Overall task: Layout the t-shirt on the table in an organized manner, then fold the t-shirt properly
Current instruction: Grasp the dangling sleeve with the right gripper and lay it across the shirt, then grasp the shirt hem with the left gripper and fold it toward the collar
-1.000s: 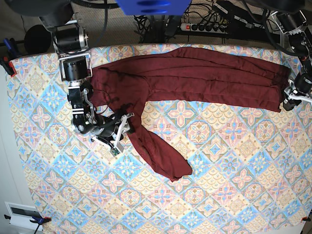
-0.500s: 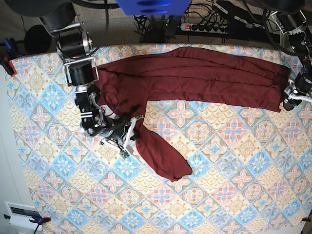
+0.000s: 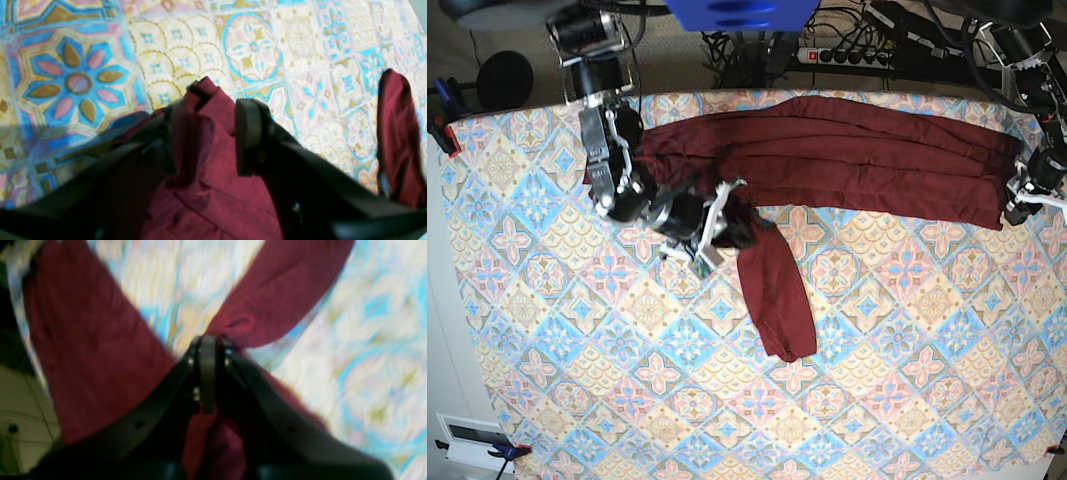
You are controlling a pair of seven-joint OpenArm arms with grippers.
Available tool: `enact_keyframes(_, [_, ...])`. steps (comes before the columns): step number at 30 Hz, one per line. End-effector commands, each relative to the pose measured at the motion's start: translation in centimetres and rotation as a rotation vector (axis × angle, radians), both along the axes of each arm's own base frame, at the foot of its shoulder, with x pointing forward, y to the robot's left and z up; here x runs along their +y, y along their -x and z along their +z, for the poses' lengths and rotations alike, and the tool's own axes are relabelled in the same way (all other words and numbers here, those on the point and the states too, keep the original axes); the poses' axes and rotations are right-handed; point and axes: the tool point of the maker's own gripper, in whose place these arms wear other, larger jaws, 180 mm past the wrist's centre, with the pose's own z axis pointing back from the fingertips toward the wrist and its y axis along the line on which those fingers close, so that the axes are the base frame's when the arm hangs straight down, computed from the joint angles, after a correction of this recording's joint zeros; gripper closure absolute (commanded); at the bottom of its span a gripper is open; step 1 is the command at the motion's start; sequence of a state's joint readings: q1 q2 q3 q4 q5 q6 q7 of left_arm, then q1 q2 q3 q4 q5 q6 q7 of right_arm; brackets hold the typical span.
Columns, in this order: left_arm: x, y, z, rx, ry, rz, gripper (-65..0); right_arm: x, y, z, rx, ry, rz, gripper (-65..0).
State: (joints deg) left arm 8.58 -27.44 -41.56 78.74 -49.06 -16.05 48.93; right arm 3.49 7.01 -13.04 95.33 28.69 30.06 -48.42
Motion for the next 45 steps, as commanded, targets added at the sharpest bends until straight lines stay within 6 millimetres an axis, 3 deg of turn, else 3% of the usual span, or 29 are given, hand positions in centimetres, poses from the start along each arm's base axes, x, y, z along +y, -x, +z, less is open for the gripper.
enact_keyframes(1, [0.8,-0.8,1.8,-0.045,-0.032,-0.003,-23.5,0.9,-0.3,3.0,-0.087,-0.072,0.029,0.0])
enact_keyframes(4, [0.8,-0.8,1.8,-0.045,-0.032,-0.003,-23.5,2.0,3.8,2.7,-0.099,-0.063,0.163,0.0])
enact_keyframes(10, [0.7,-0.8,1.7,-0.044,-0.03,-0.004,-23.5,4.0,9.6,2.0,-0.065,-0.037,0.311,0.0])
enact_keyframes(16, [0.6,-0.8,1.7,-0.042,-0.028,-0.006,-23.5,6.4,12.2,1.3,-0.045,-0.029,0.428,0.0])
enact_keyframes(21, [-2.1,-1.7,0.4,-0.006,-0.019,-0.095,-23.5,4.1,12.5,-3.1,0.024,0.196,0.441,-8.0])
enact_keyframes(24, [-4.5,-3.1,1.5,-0.03,-0.051,-0.18,-23.8,3.3,12.2,-3.9,0.02,0.259,0.438,-14.9])
enact_keyframes(27, [-8.6,-4.5,2.0,-0.044,-0.065,-0.305,-23.8,2.6,11.8,-3.9,0.003,0.286,0.428,-16.1])
enact_keyframes(29, [-10.9,-6.2,3.2,-0.082,-0.071,-0.368,-23.8,2.4,11.5,-3.1,-0.027,0.29,0.428,-15.6])
enact_keyframes(33, [-15.4,-8.5,3.8,-0.107,-0.062,-0.491,-23.9,1.8,10.0,-1.2,-0.086,0.255,0.373,-15.4])
enact_keyframes(37, [-21.9,-10.4,3.9,-0.127,-0.033,-0.646,-23.9,1.0,8.3,0.6,-0.149,0.234,0.312,-15.5])
enact_keyframes(39, [-23.9,-11.2,3.6,-0.129,-0.03,-0.674,-23.9,1.0,8.2,1.0,-0.16,0.228,0.308,-15.5])
enact_keyframes(45, [-29.8,-13.7,-0.2,-0.047,-0.01,-0.705,-23.9,1.0,8.2,1.0,-0.16,0.228,0.307,-15.5])
